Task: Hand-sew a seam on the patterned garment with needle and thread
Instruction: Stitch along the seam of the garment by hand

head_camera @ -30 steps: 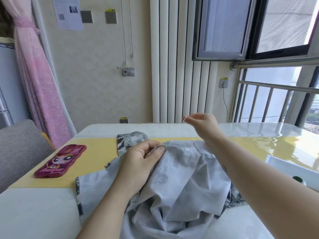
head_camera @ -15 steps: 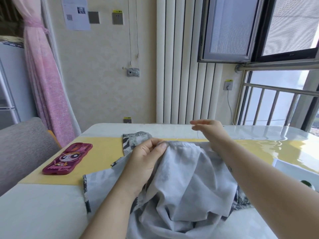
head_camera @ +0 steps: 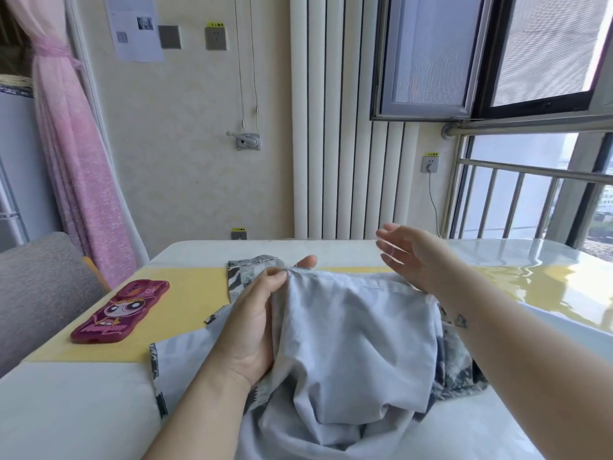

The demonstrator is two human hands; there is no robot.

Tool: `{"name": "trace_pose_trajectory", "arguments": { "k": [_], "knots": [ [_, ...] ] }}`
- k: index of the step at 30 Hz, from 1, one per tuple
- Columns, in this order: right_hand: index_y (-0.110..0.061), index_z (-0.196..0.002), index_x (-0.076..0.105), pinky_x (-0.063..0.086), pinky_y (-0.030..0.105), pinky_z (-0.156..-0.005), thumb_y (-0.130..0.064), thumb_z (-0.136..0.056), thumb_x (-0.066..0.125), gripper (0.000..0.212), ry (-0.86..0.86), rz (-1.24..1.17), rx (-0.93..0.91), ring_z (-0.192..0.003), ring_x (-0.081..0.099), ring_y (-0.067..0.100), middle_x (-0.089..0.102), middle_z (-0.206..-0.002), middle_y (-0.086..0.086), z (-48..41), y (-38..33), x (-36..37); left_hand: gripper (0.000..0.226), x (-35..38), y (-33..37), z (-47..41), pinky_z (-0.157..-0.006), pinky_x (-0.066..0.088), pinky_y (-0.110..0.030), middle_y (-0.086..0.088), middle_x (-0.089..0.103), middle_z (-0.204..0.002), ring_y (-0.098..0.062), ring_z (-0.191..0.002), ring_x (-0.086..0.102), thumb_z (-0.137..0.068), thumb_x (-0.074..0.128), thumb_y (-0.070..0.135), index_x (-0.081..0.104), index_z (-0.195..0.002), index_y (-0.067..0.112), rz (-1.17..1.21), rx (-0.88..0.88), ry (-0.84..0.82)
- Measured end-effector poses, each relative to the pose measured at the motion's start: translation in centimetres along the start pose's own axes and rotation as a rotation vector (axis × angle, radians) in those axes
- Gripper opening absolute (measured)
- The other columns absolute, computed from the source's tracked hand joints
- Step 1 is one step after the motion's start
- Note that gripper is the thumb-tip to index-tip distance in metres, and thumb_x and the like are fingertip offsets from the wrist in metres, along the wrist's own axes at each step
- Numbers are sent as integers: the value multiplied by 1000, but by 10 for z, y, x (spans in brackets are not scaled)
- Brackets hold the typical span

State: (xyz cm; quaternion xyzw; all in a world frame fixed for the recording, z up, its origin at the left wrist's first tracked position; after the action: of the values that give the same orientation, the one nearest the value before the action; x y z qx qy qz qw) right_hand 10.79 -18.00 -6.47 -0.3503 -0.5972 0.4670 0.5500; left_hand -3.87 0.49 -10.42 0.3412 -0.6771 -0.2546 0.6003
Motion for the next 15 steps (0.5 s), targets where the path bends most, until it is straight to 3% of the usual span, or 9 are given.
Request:
{"name": "trace_pose_trajectory", "arguments": {
  "k": [3, 7, 11, 13, 15],
  "knots": [
    [-23, -85, 69, 44, 29, -80, -12, -87, 62, 13, -7, 672, -174, -90, 60, 17, 68, -99, 3, 1, -7, -6, 11, -1, 1, 1, -67, 54, -27, -8, 72, -94, -21, -83, 66, -73, 60, 14, 56, -82, 9, -198, 35, -52],
    [-21, -96, 70, 47, 29, -88, -15, -87, 61, 14, -22, 1369, -363, -100, 61, 19, 68, -105, -1, 0, -15, -9, 13, 1, -6, 5, -73, 50, -29, -17, 67, -87, -25, -83, 60, -66, 66, 18, 58, -73, 10, -381, -33, -164],
    [-33, -92, 66, 49, 34, -85, -21, -90, 54, 17, 150, 1649, -518, -100, 62, 22, 68, -107, -6, 4, -28, -10, 10, 4, -9, 7, -60, 44, -22, -7, 59, -69, -15, -65, 55, -58, 69, 27, 61, -62, 21, -450, -63, -190],
    [-34, -93, 68, 42, 33, -85, -20, -90, 55, 19, 85, 1716, -611, -104, 57, 21, 63, -110, -6, 7, -32, -6, 11, 3, -9, 6, -56, 44, -20, -3, 57, -65, -12, -60, 55, -57, 69, 28, 61, -62, 21, -445, -62, -191],
    [-37, -86, 66, 40, 36, -92, -13, -88, 57, 26, -105, 1741, -631, -112, 50, 20, 57, -114, -4, 11, -31, 1, 11, 4, -9, 7, -56, 44, -20, -3, 58, -65, -12, -60, 55, -58, 68, 28, 61, -62, 21, -451, -60, -192]
  ]
}}
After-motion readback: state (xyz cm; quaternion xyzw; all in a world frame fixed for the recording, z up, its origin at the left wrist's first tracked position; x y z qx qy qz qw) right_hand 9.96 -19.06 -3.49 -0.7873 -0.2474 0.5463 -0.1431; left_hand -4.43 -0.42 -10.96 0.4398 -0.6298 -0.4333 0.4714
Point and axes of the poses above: each hand's wrist, its own z-axis away from the middle knuckle, its own x-axis out of the palm, y = z × x, the point moved 3 cm from there along -z, towards the middle knuckle
